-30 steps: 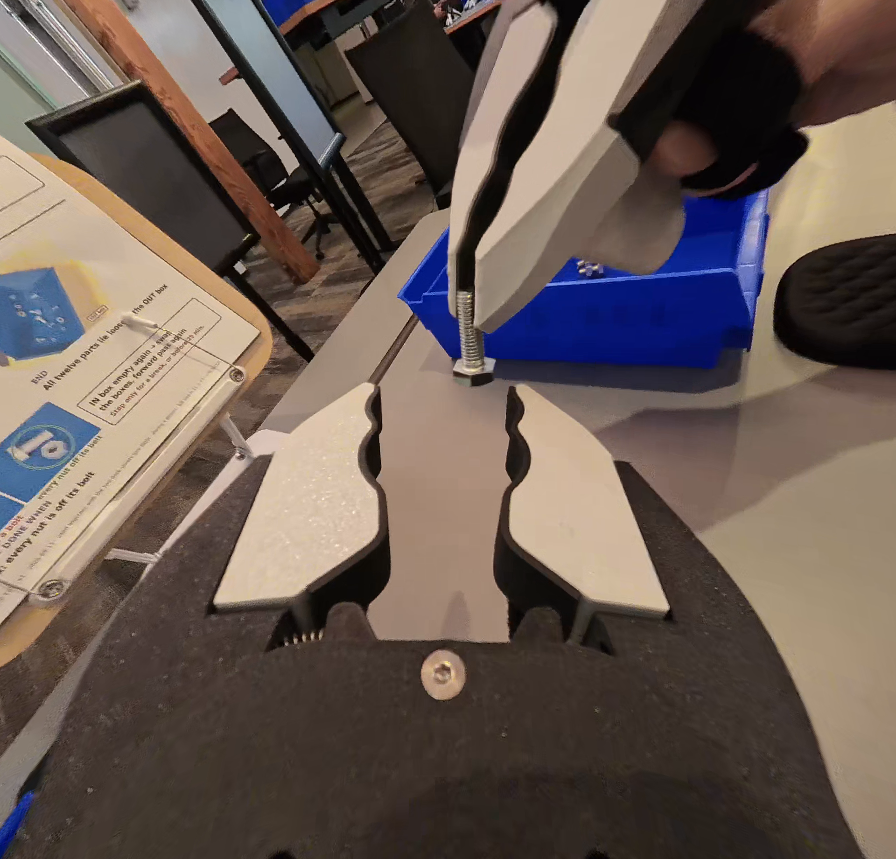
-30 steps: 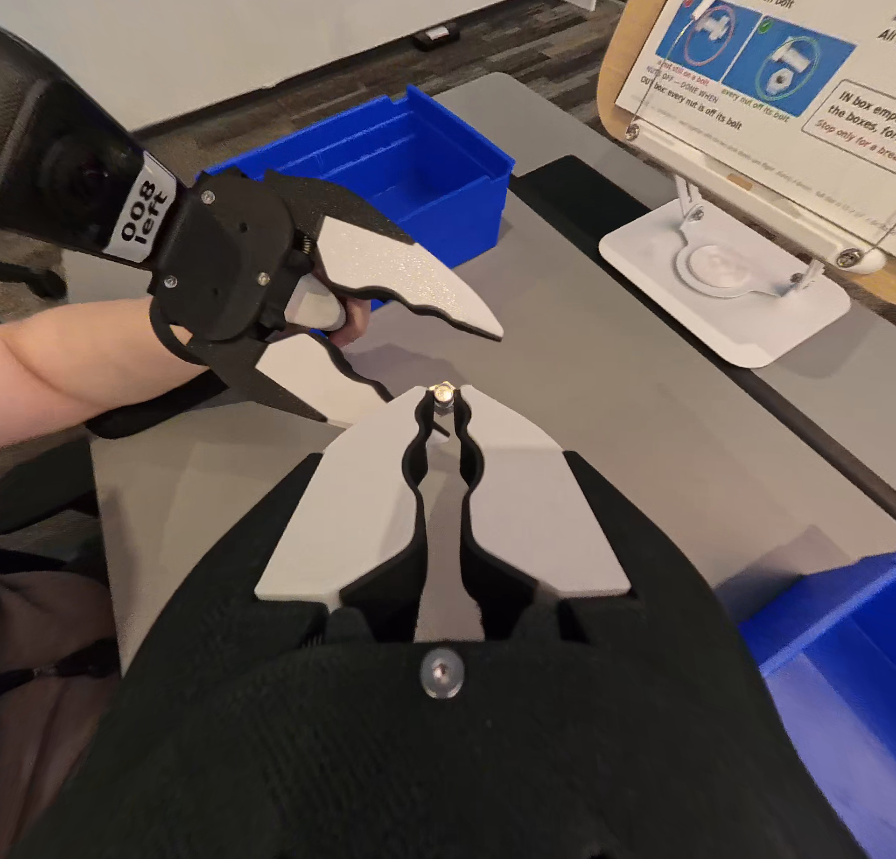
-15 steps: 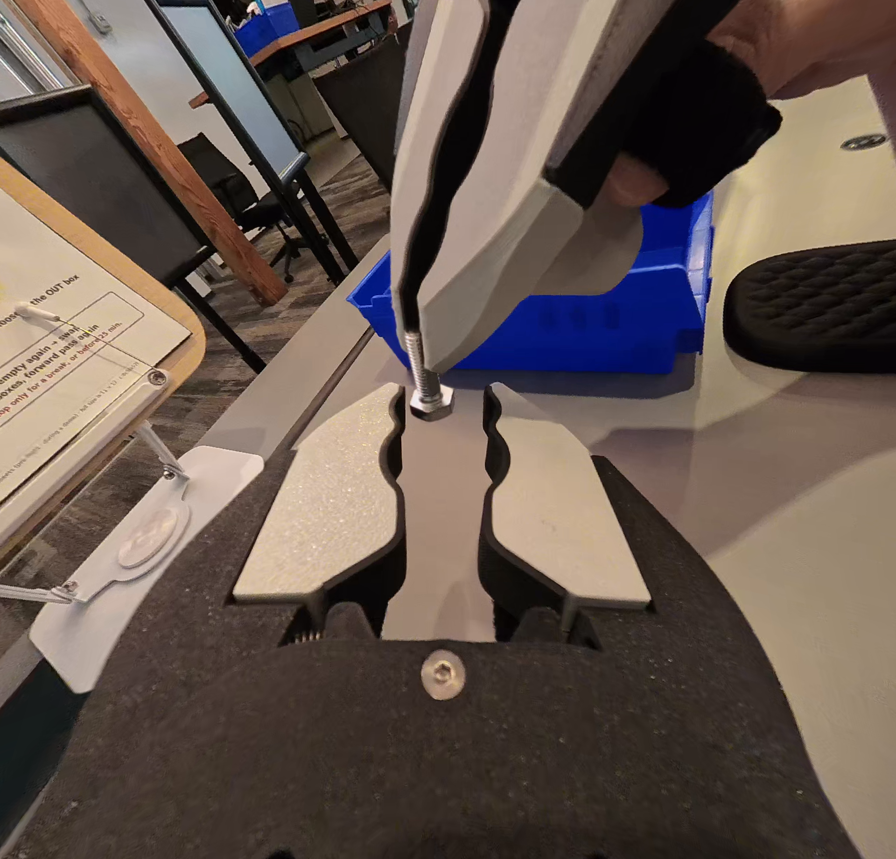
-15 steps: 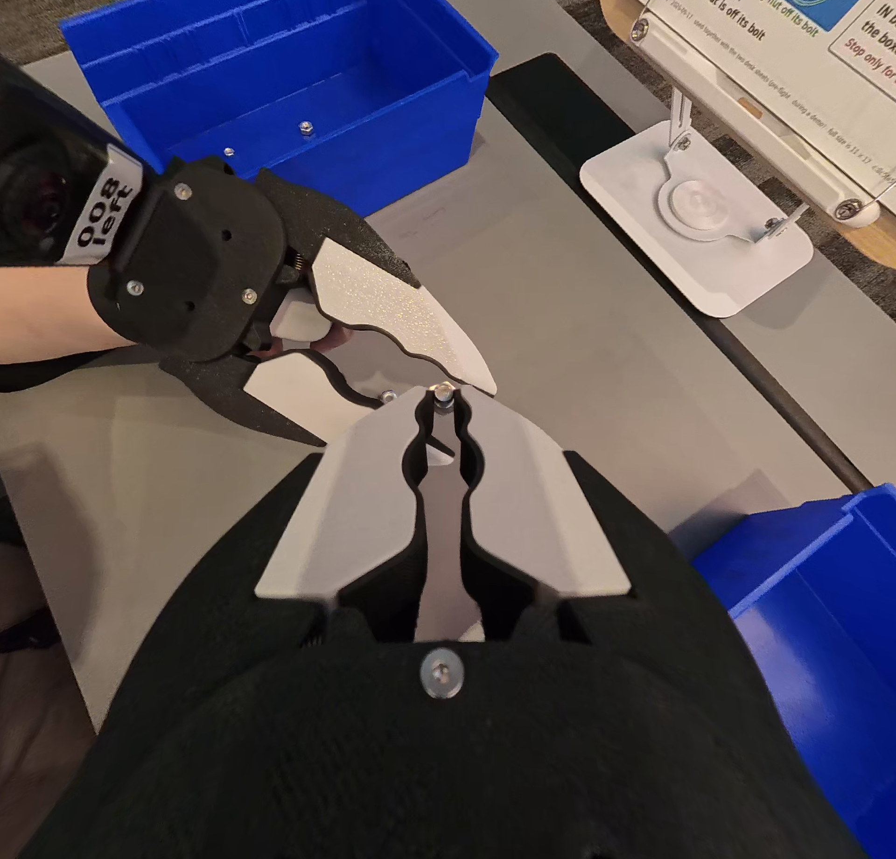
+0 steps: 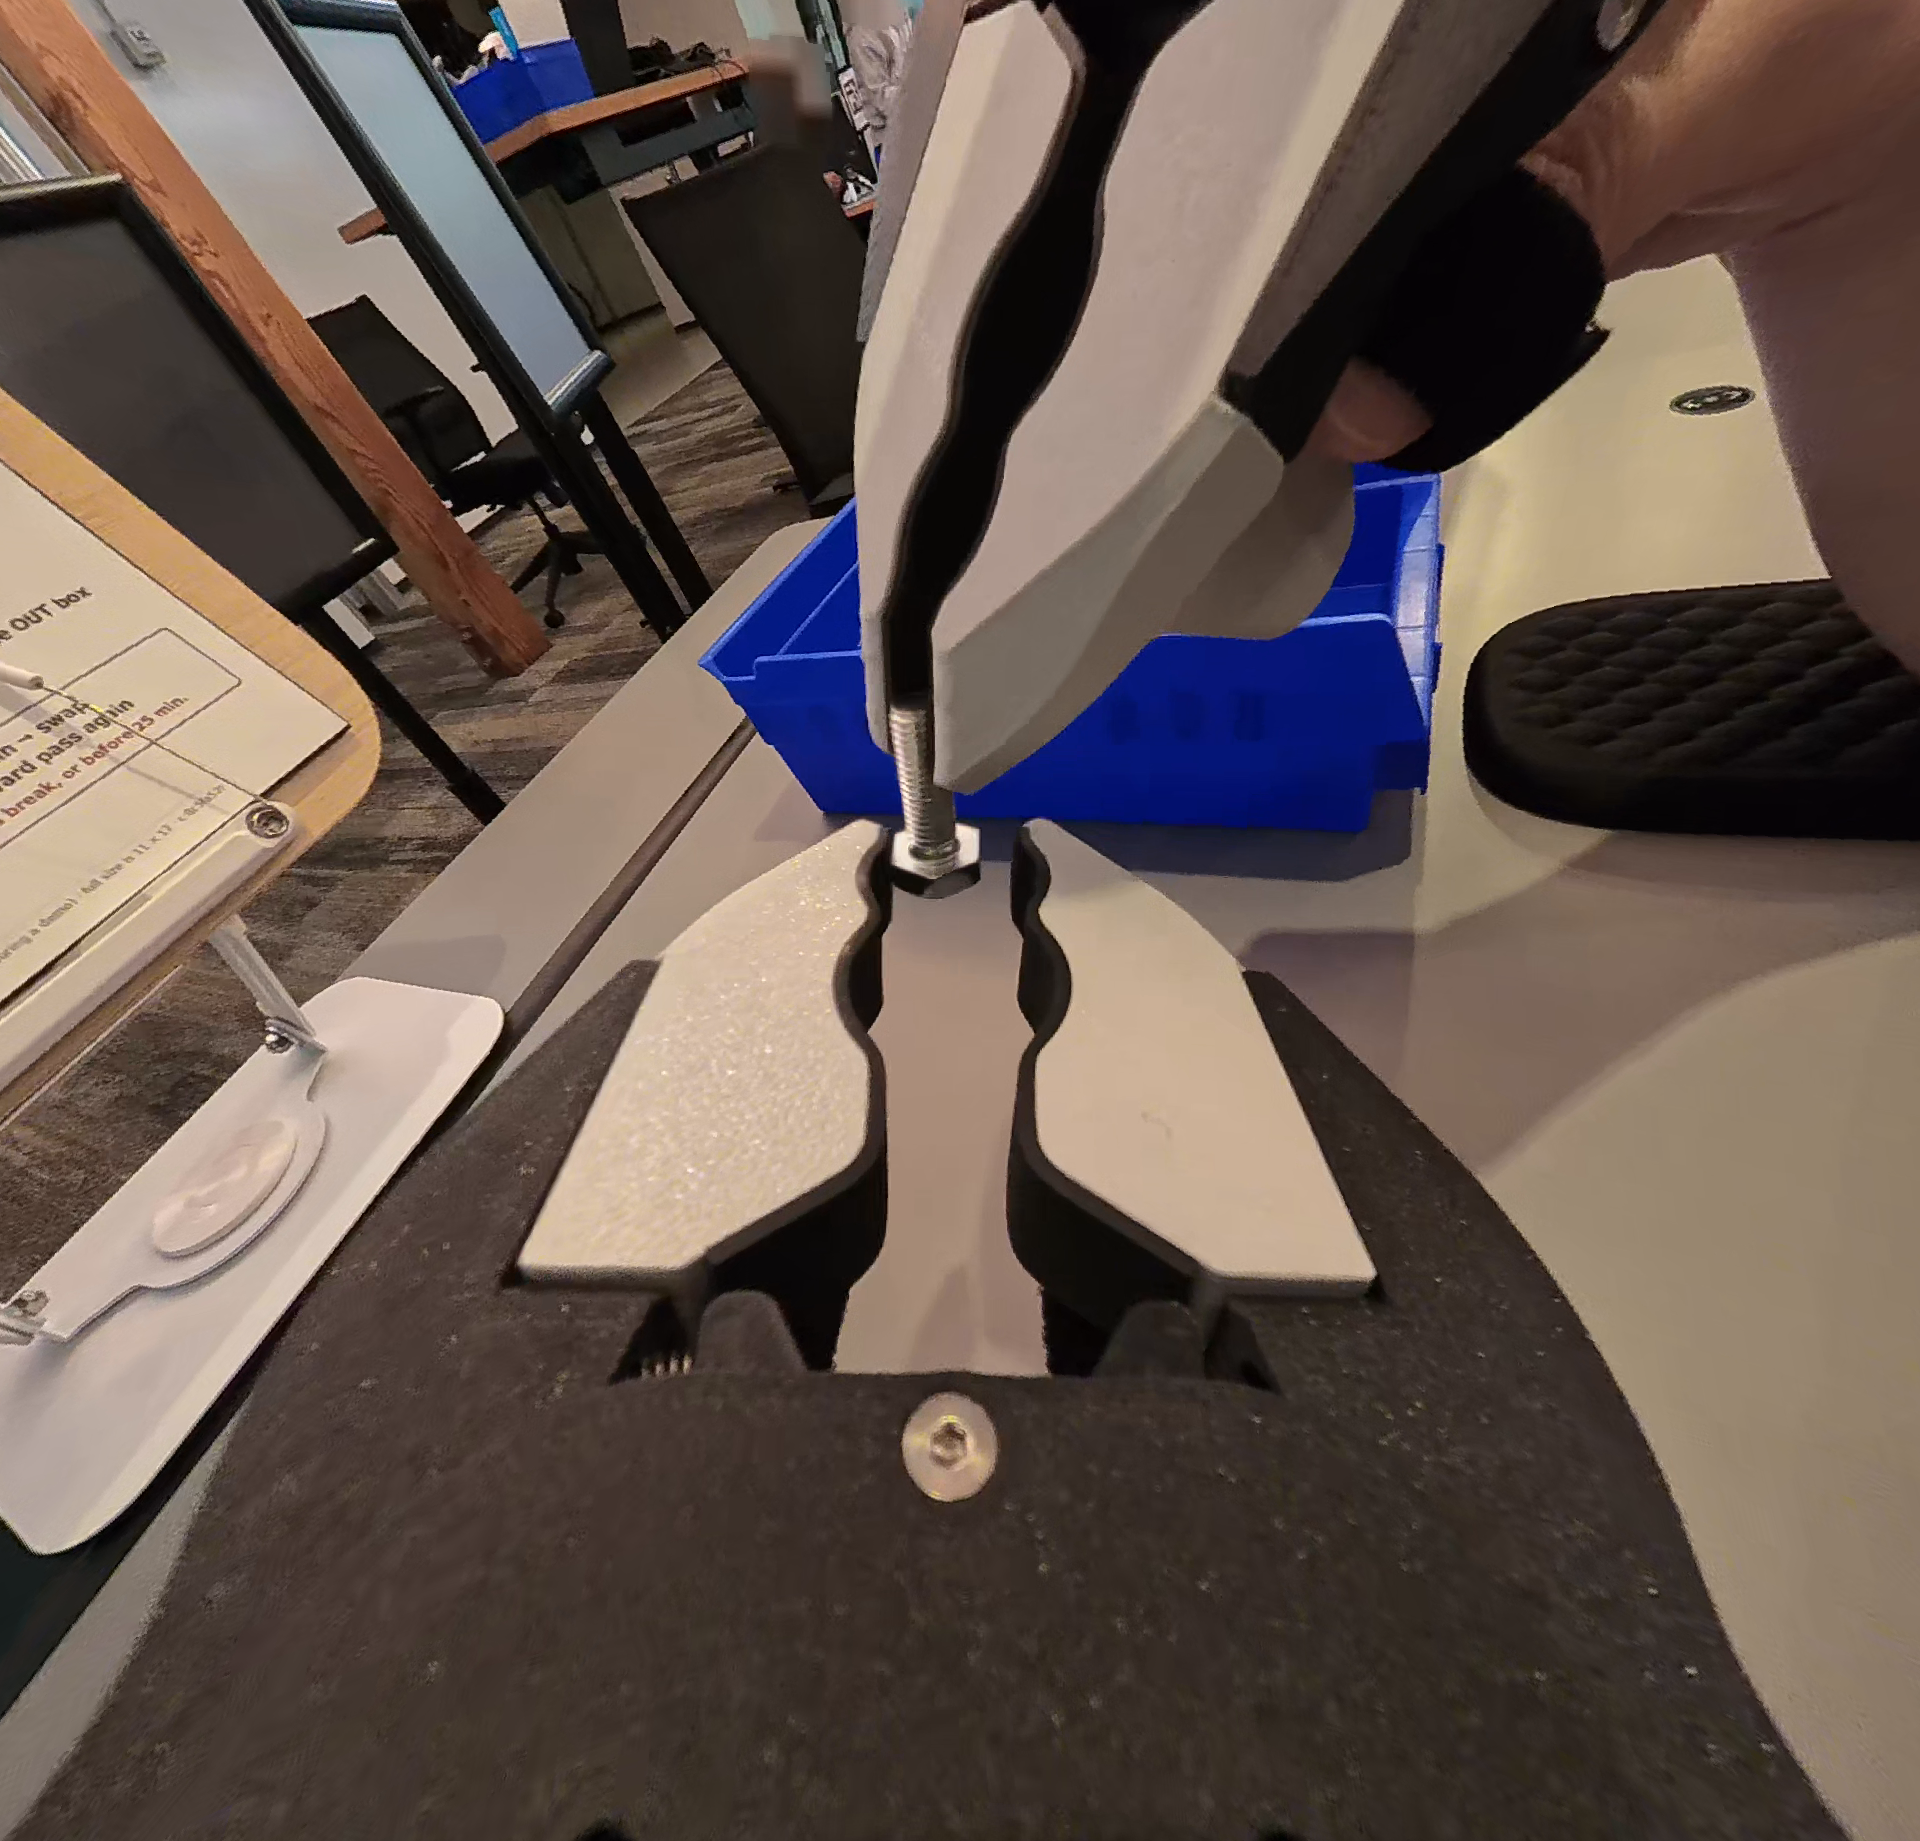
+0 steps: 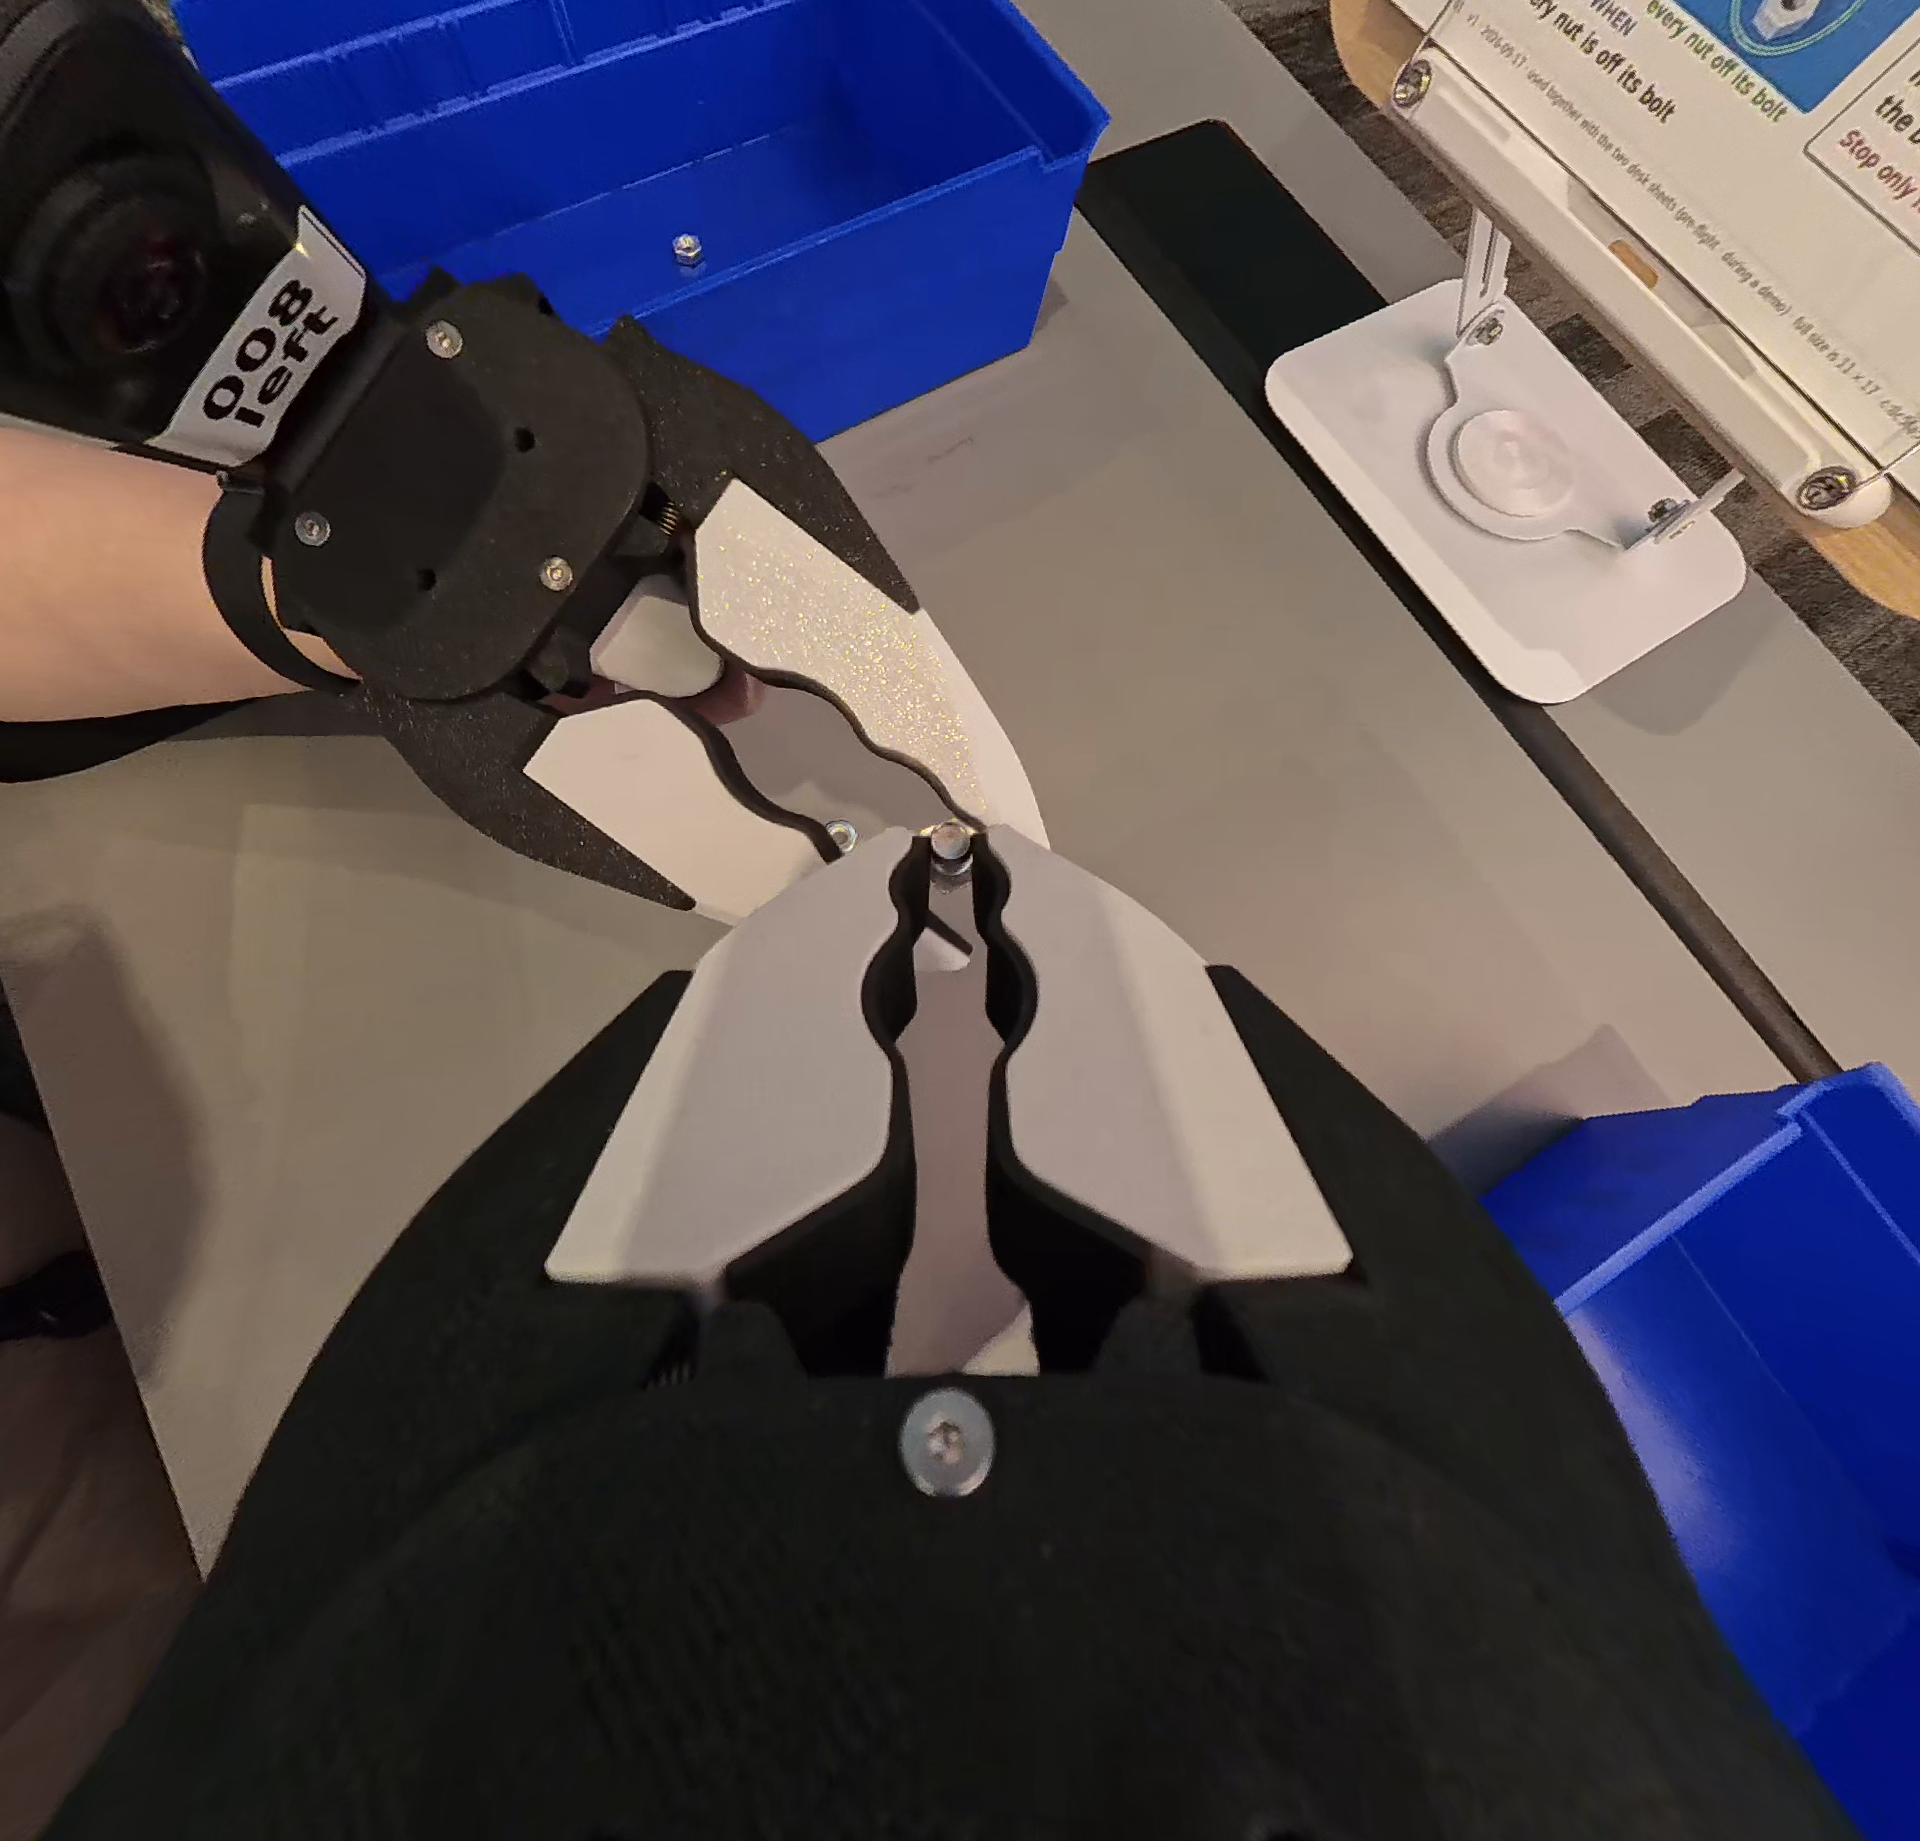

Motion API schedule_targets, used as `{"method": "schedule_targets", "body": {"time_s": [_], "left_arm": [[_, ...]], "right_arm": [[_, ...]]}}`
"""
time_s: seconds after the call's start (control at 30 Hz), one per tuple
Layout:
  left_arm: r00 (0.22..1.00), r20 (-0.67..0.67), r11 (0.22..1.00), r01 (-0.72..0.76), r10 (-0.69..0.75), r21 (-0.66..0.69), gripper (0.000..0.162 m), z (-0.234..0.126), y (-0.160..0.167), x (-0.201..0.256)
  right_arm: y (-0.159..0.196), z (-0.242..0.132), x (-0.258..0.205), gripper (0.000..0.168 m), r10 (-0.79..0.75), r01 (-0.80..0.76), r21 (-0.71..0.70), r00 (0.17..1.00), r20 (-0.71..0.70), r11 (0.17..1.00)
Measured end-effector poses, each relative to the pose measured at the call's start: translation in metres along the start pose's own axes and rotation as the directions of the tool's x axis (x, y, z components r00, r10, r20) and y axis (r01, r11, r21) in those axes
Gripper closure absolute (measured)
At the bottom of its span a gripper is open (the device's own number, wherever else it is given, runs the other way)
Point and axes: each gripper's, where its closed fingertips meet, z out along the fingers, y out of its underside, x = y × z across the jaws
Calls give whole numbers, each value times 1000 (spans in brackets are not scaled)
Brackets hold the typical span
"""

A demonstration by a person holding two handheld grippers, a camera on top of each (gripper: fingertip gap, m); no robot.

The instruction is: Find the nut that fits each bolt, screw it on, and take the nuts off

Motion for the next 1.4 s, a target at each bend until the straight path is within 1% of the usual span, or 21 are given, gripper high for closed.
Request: {"method": "schedule_targets", "body": {"time_s": [0.17,0.3,0.6,0.63,0.7,0.73,0.8,0.9,0.97,1.03,1.13,1.2,1.27,1.33,1.4], "left_arm": [[1000,0,1000,-3,3,5,141,-2,-1,0],[1000,-8,1000,16,-16,16,147,-3,-3,-1],[1000,-6,1000,8,-8,10,148,-4,-5,-2],[1000,-2,1000,12,-12,13,148,-5,-5,-2],[1000,-7,1000,25,-25,9,148,-6,-6,-3],[999,-4,999,33,-33,1,148,-6,-6,-3],[999,-5,999,51,-51,-10,148,-7,-6,-5],[995,7,995,101,-101,-14,148,-14,-10,-14],[989,3,989,150,-150,-4,148,-24,-17,-23],[981,5,981,192,-192,-7,148,-38,-23,-37],[973,45,973,226,-224,-41,148,-65,-25,-63],[970,76,970,234,-229,-63,148,-86,-24,-81],[967,111,969,240,-232,-65,147,-109,-23,-99],[956,147,961,267,-255,-67,147,-133,-21,-116],[947,191,959,276,-260,-61,148,-154,-20,-130]], "right_arm": [[1,-1,2,160,-13,12,-8,1000,-25,1000],[1,-1,1,160,1,-1,0,1000,1,1000],[-1,-2,-1,159,8,-8,10,1000,17,1000],[-2,-2,0,159,11,-11,18,1000,19,1000],[-3,-3,1,147,17,-18,29,1000,14,999],[-4,-4,2,144,14,-15,31,1000,8,999],[-7,-8,2,144,0,0,51,1000,1,999],[-18,-23,3,144,-24,25,119,1000,-12,993],[-23,-34,4,144,-64,68,154,998,-29,986],[-24,-40,1,145,-119,119,166,993,-12,979],[-20,-35,-21,145,-233,211,183,966,108,960],[-15,-20,-40,146,-310,269,198,924,223,943],[-2,2,-50,146,-362,327,162,887,288,931],[18,25,-58,146,-395,394,79,849,350,916],[34,49,-60,146,-422,461,-11,821,385,887]]}}
